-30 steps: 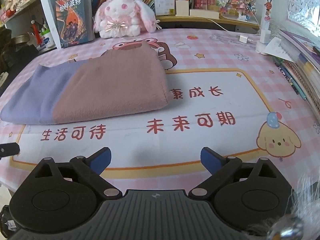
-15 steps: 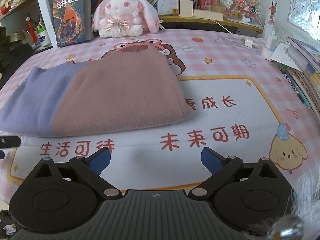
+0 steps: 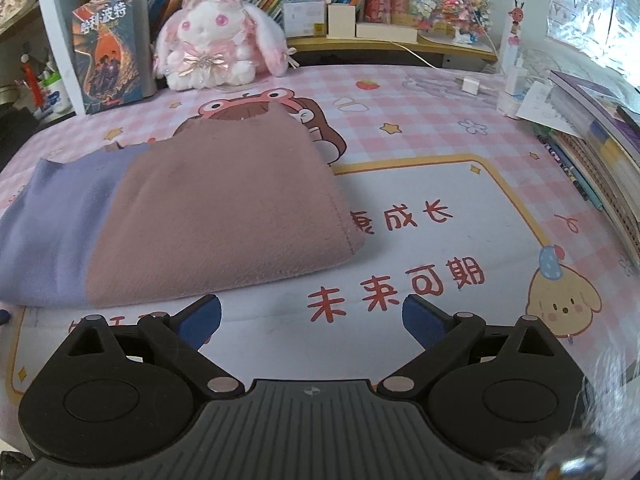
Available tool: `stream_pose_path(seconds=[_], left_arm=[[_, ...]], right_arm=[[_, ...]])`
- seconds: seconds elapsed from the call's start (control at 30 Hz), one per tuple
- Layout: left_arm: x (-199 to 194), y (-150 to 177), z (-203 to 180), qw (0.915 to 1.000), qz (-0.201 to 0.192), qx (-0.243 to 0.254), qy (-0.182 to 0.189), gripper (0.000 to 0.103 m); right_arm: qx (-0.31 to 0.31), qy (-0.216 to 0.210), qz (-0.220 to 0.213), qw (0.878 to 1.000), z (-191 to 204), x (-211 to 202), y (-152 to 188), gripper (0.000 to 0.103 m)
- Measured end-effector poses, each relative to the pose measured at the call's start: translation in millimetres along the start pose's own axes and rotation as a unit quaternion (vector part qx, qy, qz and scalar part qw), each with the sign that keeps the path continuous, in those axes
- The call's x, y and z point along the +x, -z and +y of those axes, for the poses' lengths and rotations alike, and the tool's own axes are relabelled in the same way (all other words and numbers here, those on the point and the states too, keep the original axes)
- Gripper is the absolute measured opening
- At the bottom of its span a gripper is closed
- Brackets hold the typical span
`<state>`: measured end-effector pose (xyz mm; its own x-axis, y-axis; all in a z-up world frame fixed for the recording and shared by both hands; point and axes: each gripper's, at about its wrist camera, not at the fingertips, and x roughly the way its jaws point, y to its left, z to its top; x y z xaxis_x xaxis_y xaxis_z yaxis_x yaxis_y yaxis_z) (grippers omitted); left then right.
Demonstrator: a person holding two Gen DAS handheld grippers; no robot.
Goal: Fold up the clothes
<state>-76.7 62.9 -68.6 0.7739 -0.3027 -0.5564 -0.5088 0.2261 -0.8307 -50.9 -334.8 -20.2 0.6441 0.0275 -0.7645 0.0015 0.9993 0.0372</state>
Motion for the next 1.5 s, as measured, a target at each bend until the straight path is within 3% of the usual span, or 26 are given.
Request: stream_pose_path(seconds=[0.2, 0.27, 0.4, 0.63, 0.8, 0.9, 1.0, 1.17, 1.23, 1.5], left_arm=[[10.0, -16.3, 9.4, 0.9983, -0.015, -0.056, 0.010, 0.048], [12.4, -20.7, 11.5, 0.9978, -0.015, -0.063, 0.010, 0.046], [21.0, -28.6, 13.5, 0.9976, -0.013, -0.068, 0.006, 0.024], [26.0, -40.7, 15.1, 0.9984, -0.008, -0.056, -0.002, 0.014], [16.1, -50.2, 21.2, 0.9972, -0.040, -0.063, -0.006, 0.013], [8.9, -54.5, 26.7, 0.9954, -0.061, -0.074, -0.008, 0.013], [7.7, -55.5, 30.5, 0.9942, -0.069, -0.083, -0.005, 0.015], [7.8, -50.8, 32.6, 0.9911, -0.086, -0.102, 0.003, 0.019], [7.7, -47.2, 31.2, 0.9897, -0.097, -0.105, 0.004, 0.019], [6.5, -37.3, 24.3, 0.9891, -0.133, -0.063, -0.006, 0.013]], right_arm=[[-0.006, 0.018, 0.013, 1.000, 6.9, 3.8, -2.5, 0.098], [-0.002, 0.026, 0.015, 1.000, 7.2, 4.8, -3.9, 0.098], [0.022, 0.041, 0.013, 0.999, 3.6, 7.3, -8.9, 0.098], [0.084, 0.050, 0.005, 0.995, -6.3, 13.7, -21.6, 0.097], [0.127, 0.029, 0.014, 0.991, -11.2, 27.8, -31.7, 0.094], [0.132, 0.014, 0.024, 0.991, -7.6, 36.9, -37.9, 0.088], [0.115, -0.013, 0.031, 0.993, 0.1, 43.9, -42.6, 0.074], [0.094, -0.076, 0.040, 0.992, 2.8, 53.8, -48.0, 0.031], [0.080, -0.100, 0.042, 0.991, 4.1, 56.6, -52.1, 0.022], [0.061, -0.149, 0.047, 0.986, -8.5, 64.7, -63.7, 0.020]])
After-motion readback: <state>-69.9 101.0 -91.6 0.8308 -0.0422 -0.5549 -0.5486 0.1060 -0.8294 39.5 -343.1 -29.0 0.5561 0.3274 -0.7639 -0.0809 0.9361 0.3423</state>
